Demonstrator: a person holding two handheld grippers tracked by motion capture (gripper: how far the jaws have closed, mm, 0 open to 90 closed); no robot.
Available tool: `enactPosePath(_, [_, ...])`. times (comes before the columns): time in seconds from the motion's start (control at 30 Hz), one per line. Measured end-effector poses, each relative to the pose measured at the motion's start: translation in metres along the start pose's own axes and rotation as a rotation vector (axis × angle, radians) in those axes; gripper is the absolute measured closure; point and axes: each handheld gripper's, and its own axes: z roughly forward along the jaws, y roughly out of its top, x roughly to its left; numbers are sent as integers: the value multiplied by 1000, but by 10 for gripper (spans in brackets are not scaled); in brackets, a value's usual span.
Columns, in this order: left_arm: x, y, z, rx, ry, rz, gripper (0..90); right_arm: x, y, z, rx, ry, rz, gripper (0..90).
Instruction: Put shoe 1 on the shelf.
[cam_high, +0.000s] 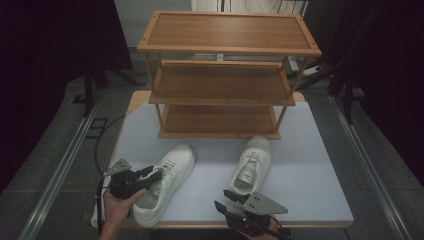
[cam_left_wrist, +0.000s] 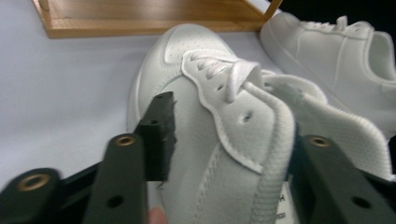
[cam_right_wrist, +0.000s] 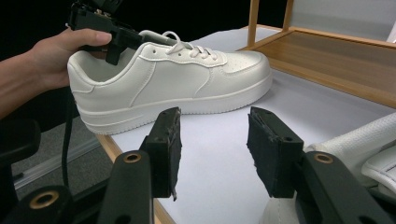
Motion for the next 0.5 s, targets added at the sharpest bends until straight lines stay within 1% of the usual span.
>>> enactPosePath(0.07, [1,0,0,-6,-7,-8,569,0,0,0,-3,-6,1,538])
enactPosePath(0.1, [4,-2,0,-23,-22,-28,587,0,-1,1,-3,-9,3,536])
enactPosePath(0.13, [5,-2,0,-30,-27,-34,611,0,-1,1,-1,-10,6,536])
enactPosePath(0.27, [5,-4,-1,-52,-21,-38,714,1,-3,3,4,-9,6,536])
enactPosePath(0.37, [4,-4,-3,-63,2,-22,778,1,-2,2,-4,-10,7,536])
enactPosePath(0.5, [1,-3,-3,-67,22,-3,804,1,0,-2,-21,-13,11,538])
